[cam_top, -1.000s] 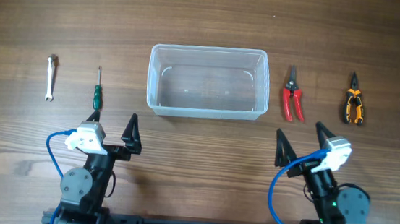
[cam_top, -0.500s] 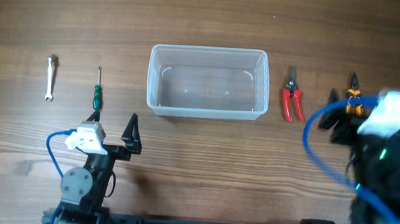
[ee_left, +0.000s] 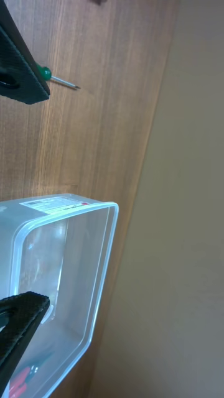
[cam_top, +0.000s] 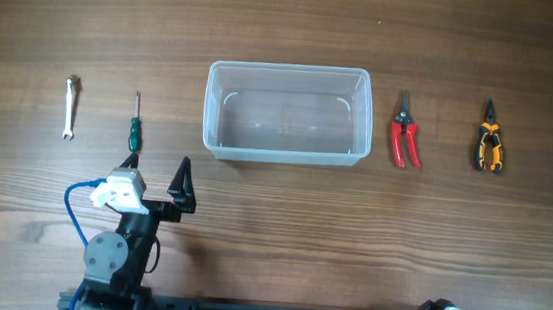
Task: Pack container
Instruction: 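Move the right gripper over the red-and-black screwdriver at far right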
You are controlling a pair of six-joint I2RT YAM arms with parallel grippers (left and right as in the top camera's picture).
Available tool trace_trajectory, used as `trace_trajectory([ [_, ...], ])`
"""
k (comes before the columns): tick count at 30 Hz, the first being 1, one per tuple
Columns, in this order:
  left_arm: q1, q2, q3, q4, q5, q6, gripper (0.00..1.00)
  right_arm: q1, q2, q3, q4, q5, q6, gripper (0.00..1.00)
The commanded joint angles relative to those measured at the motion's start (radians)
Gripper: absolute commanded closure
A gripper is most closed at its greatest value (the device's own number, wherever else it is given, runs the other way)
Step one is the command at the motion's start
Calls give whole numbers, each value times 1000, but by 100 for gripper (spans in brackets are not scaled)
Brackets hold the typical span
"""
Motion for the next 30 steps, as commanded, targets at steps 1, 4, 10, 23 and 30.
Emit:
trace_trajectory([
  [1, 7, -7, -6, 3, -10, 20, 0, -93, 132, 138, -74, -114, -142, 0],
  [4, 7, -7, -6, 3, -10, 20, 0, -147, 252, 201, -166, -193, -208, 0],
  [10, 7, -7, -6, 3, -10, 20, 0, -165, 420, 214, -192, -208, -187, 0],
  [23, 7, -7, -6, 3, -10, 20, 0, -158, 544, 214, -10, 128, -264, 0],
  [30, 7, -7, -6, 3, -10, 20, 0, -139, 583, 214, -68, 82, -424, 0],
])
